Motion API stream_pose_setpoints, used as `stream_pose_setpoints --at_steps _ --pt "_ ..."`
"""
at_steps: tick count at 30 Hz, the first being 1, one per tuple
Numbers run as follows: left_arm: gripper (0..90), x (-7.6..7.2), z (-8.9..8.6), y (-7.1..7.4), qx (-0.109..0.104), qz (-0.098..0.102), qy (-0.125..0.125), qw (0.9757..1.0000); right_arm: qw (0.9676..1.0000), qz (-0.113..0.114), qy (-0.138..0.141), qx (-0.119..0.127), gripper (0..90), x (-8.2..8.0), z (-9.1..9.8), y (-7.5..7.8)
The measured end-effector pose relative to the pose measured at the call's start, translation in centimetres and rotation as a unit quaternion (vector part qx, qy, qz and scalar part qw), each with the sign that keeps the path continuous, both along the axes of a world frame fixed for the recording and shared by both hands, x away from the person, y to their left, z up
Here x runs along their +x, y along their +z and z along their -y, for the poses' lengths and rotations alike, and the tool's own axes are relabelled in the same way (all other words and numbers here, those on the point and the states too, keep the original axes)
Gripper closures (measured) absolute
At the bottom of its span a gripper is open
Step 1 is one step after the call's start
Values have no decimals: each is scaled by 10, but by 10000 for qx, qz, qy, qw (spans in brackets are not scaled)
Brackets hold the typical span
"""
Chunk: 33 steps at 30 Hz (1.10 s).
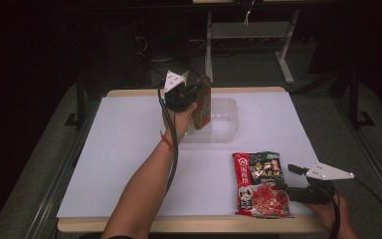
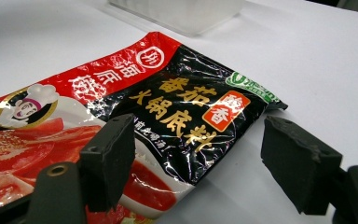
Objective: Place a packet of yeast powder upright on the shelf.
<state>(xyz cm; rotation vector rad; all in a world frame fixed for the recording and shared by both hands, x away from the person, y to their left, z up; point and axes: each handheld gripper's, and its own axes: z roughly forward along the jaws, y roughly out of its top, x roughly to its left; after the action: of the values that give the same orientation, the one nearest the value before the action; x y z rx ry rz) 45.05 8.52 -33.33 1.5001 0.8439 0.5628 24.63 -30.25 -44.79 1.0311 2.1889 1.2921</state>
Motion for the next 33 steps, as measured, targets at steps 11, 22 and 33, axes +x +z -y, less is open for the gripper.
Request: stream_pose_setpoints --at_steps 11,22,33 --pt "856 -4 10 -25 32 -133 -127 9998 10000 7 13 -1 258 0 0 0" --pt "853 -12 -4 -34 105 -109 -204 9997 10000 -21 -15 -25 258 1 -1 0" --pt "848 -23 -8 -34 364 35 -371 9986 10000 -41 -24 -77 260 1 -2 0"
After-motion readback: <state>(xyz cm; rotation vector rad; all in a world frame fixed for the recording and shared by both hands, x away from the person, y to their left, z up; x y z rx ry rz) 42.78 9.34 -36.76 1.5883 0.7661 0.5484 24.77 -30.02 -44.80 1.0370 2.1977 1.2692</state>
